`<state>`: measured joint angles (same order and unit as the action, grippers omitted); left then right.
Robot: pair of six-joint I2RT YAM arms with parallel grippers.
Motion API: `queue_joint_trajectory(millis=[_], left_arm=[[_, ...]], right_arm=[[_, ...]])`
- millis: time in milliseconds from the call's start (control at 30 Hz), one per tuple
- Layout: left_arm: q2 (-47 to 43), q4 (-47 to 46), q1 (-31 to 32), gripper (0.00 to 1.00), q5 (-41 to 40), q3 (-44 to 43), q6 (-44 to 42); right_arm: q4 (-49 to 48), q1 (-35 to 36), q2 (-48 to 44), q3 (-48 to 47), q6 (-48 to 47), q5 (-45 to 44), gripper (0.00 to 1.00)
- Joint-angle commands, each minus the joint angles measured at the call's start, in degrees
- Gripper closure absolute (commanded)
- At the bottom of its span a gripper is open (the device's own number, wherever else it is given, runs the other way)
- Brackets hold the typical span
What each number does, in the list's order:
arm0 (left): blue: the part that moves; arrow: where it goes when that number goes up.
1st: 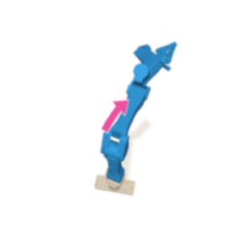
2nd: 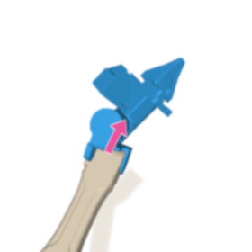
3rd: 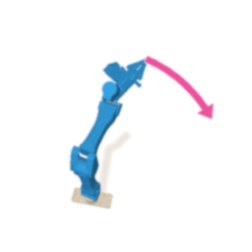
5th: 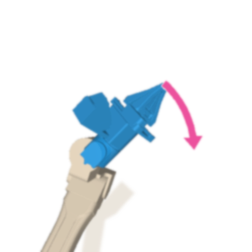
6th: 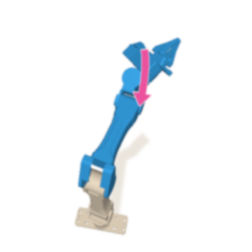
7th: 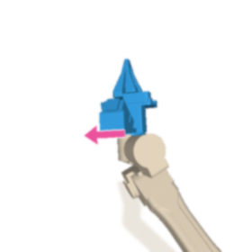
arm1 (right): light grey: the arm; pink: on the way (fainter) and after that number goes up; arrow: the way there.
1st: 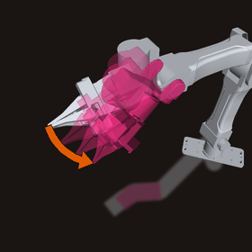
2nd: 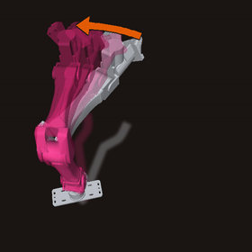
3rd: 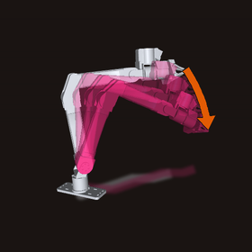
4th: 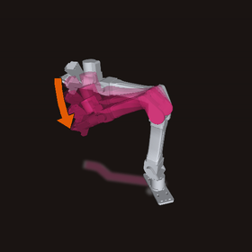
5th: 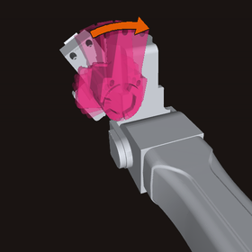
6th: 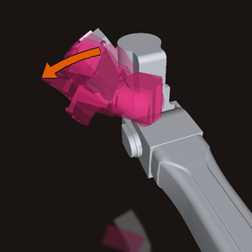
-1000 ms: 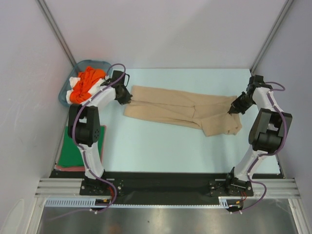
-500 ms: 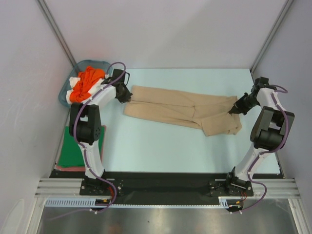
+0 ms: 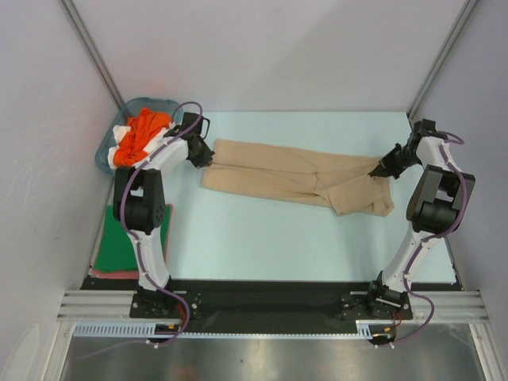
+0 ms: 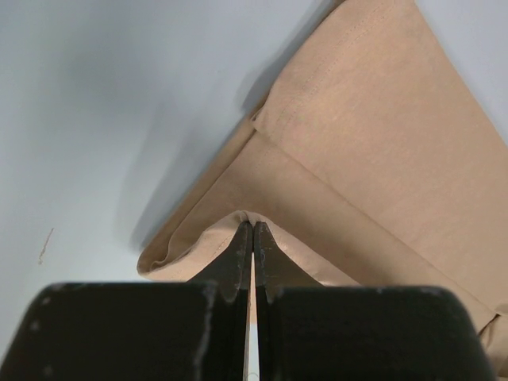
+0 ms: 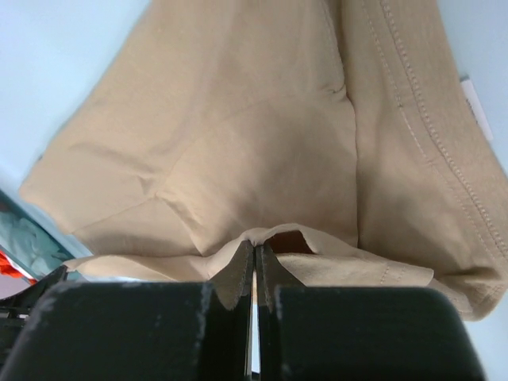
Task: Fold and stack the t-shirts
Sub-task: Fold the tshirt
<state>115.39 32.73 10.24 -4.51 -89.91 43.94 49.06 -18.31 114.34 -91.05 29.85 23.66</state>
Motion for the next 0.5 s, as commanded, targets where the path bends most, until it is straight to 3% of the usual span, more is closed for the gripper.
queue_joint_trajectory(millis=[0,467], left_arm=[[0.27,-1.0,-0.66,1.0,-0.59,-1.85,2.2],[-2.45,-1.53,-1.45,1.0,-2.96,0.35,3.17]], right_arm=[[0.69,-0.33,1.23,-4.04,-1.37,0.51,1.0],[3.41,0.73,6.24,-10.03,-1.89,1.83,0.98]])
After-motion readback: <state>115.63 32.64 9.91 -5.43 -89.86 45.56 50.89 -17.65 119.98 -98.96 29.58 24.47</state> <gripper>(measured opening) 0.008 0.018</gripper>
